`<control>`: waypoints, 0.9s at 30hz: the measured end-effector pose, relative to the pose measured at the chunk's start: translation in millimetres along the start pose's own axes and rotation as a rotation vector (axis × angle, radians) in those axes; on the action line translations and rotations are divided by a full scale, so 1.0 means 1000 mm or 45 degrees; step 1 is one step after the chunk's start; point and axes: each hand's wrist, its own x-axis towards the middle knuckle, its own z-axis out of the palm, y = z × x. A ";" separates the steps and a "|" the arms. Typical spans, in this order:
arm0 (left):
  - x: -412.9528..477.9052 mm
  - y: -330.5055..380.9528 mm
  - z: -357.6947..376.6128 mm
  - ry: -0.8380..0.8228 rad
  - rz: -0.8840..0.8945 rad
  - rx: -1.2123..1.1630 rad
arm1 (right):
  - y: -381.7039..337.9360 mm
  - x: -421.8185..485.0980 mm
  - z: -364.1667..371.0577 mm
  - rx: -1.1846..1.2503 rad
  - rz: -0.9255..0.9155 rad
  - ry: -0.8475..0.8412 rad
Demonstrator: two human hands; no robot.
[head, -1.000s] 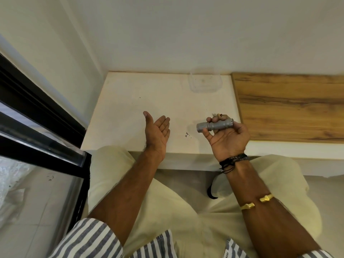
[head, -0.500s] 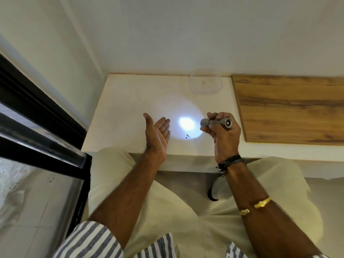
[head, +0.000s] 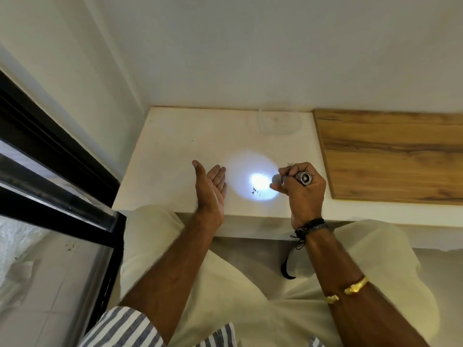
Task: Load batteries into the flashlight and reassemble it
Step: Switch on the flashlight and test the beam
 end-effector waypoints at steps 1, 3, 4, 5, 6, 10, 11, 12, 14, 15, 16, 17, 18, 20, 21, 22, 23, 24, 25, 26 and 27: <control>0.000 0.000 0.000 0.002 0.000 0.009 | 0.001 0.001 0.000 -0.001 -0.019 0.029; -0.001 0.000 0.001 0.002 -0.003 0.020 | -0.001 0.002 0.000 0.062 -0.073 0.041; -0.001 0.000 0.002 -0.004 -0.006 0.017 | -0.002 0.003 0.000 0.145 -0.074 0.029; -0.001 0.000 0.002 -0.013 -0.010 0.009 | -0.004 0.004 -0.001 0.263 -0.040 0.006; -0.001 0.000 0.001 -0.025 -0.018 -0.003 | -0.004 0.006 -0.003 0.400 0.026 -0.025; -0.001 0.003 0.002 -0.067 -0.083 -0.068 | -0.007 0.008 -0.011 0.885 0.310 -0.209; -0.001 0.004 0.003 -0.076 -0.095 -0.086 | -0.006 0.007 -0.012 0.969 0.363 -0.241; -0.001 0.004 0.003 -0.091 -0.105 -0.107 | -0.005 0.007 -0.013 1.038 0.407 -0.266; -0.003 0.004 0.004 -0.138 -0.129 -0.146 | -0.005 0.006 -0.014 1.123 0.470 -0.301; -0.004 0.004 0.005 -0.166 -0.141 -0.160 | -0.005 0.006 -0.014 1.141 0.487 -0.314; -0.004 0.004 0.005 -0.189 -0.152 -0.172 | -0.005 0.006 -0.014 1.149 0.500 -0.329; -0.004 0.004 0.005 -0.203 -0.161 -0.183 | -0.004 0.006 -0.013 1.149 0.511 -0.341; -0.004 0.004 0.006 -0.211 -0.170 -0.192 | -0.004 0.006 -0.013 1.145 0.523 -0.349; -0.004 0.005 0.007 -0.216 -0.184 -0.203 | -0.003 0.006 -0.012 1.129 0.548 -0.352; -0.005 0.004 0.007 -0.221 -0.188 -0.202 | -0.002 0.005 -0.012 1.122 0.559 -0.351; -0.005 0.003 0.007 -0.227 -0.185 -0.192 | -0.002 0.005 -0.011 1.118 0.571 -0.348; -0.006 0.002 0.007 -0.233 -0.177 -0.173 | -0.002 0.004 -0.011 1.118 0.582 -0.343; -0.006 0.001 0.006 -0.235 -0.164 -0.148 | -0.001 0.003 -0.010 1.115 0.593 -0.336; -0.007 0.001 0.006 -0.232 -0.150 -0.129 | -0.001 0.003 -0.009 1.107 0.601 -0.330; -0.008 0.001 0.006 -0.227 -0.141 -0.117 | -0.001 0.002 -0.008 1.094 0.607 -0.324; -0.008 0.001 0.006 -0.223 -0.137 -0.107 | -0.001 0.002 -0.008 1.079 0.615 -0.317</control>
